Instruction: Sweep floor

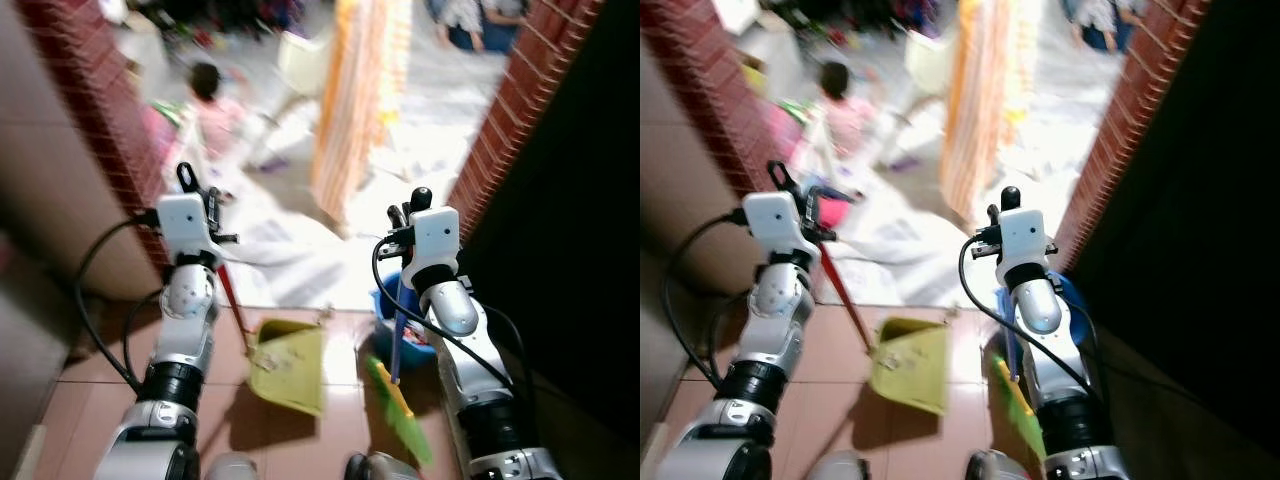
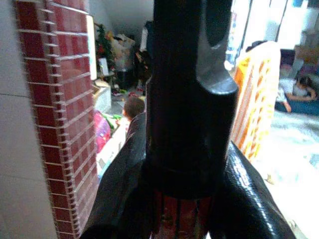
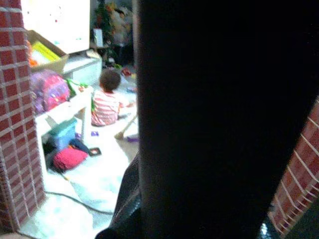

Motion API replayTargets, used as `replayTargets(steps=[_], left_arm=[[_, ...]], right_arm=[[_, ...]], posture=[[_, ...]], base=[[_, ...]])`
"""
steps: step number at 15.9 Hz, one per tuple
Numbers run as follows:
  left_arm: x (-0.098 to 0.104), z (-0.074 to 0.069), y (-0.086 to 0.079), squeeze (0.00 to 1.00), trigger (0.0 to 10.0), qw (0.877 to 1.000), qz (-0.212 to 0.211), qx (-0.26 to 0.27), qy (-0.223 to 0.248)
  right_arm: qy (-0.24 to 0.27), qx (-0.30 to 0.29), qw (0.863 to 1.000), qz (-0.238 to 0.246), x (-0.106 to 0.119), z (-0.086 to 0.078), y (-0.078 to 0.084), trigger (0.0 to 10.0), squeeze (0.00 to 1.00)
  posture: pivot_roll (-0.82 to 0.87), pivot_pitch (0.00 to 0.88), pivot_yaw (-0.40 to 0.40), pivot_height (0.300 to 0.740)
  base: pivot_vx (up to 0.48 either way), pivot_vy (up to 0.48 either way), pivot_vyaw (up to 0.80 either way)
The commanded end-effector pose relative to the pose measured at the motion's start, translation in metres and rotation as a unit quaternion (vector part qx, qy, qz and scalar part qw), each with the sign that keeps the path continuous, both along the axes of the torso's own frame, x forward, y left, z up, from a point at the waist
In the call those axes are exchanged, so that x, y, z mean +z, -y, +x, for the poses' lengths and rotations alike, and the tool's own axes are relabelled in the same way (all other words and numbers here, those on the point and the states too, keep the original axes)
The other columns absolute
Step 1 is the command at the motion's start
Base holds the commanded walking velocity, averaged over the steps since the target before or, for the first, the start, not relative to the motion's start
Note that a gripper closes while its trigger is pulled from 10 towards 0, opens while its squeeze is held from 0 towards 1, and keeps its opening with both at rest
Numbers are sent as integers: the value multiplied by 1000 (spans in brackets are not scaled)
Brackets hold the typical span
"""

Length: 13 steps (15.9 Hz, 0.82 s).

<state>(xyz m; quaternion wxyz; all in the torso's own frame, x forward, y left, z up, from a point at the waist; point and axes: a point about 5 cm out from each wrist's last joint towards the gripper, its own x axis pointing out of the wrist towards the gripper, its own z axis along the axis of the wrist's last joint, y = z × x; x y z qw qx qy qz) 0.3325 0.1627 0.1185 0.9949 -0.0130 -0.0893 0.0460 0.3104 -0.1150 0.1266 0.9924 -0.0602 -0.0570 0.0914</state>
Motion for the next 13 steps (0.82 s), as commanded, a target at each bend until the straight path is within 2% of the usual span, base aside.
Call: replayTargets(steps=[1,3,4,6,10,12,13], left_arm=[[8,-2,-2,0,10000,1000,6,-7,14],[4,-7,-2,0,10000,1000,1,-9,7],[-1,-11,3,0,10000,999,-31,-26,-12],[-6,-12,11,0,10000,997,-32,-58,-29],[-6,-13,12,0,10000,997,-34,-62,-30],[-4,-10,25,0,10000,994,-42,-96,-39],[-3,-10,27,0,10000,994,-47,-96,-40]], right_arm=[[41,11,999,1,17,7,-7,10000,0],[43,9,999,2,17,8,-6,10000,0],[44,3,999,2,17,11,-5,10000,0],[46,1,999,-1,18,13,-6,10000,0],[46,0,999,-3,18,14,-6,10000,0],[48,-3,999,-7,19,18,-6,10000,0],[48,-2,999,-7,18,19,-6,10000,0]], posture=[[-20,0,-22,740],[-15,0,-20,740],[-14,0,-19,740],[-15,0,-19,740],[-15,0,-19,740],[-21,0,-23,740],[-22,0,-23,740]], base=[[0,480,0],[0,480,0],[0,480,0],[0,480,0],[0,480,0],[0,480,-800],[0,480,-681]])
